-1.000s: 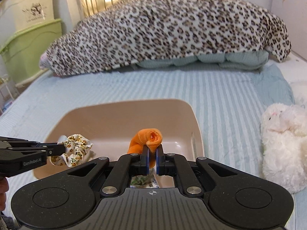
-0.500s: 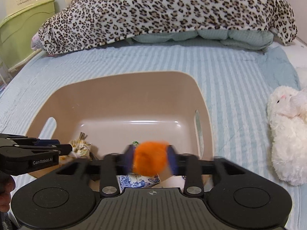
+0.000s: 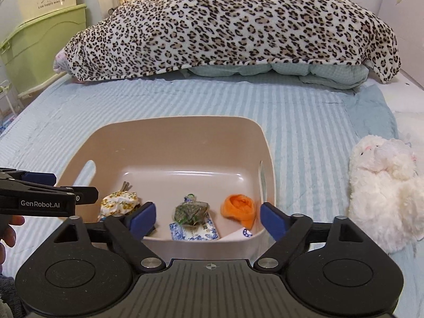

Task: Organize objects

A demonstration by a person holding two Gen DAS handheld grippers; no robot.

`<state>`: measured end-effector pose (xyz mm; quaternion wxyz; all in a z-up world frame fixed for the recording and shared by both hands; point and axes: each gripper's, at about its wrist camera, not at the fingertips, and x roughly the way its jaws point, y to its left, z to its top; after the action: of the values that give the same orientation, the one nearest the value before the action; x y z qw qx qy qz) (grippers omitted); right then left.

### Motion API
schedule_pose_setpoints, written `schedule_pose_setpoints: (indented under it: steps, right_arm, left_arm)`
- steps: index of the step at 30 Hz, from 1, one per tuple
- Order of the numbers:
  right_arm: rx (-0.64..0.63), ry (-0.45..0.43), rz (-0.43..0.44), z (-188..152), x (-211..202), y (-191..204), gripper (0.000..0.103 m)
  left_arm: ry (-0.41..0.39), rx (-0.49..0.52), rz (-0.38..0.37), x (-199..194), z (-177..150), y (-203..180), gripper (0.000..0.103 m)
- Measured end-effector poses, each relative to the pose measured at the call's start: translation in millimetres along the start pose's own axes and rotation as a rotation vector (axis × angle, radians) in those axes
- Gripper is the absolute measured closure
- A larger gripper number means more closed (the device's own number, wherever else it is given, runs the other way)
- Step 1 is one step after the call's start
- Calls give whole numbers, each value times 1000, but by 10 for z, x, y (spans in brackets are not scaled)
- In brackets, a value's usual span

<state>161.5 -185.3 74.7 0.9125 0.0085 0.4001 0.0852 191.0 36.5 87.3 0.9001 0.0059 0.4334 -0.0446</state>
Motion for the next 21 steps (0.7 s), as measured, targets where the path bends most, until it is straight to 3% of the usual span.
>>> schedule_pose_setpoints:
  steps: [21]
  right_arm:
    - [-8, -29, 3, -450, -740, 301, 11]
  left_arm:
    - [-31, -28, -27, -767, -576, 199, 14]
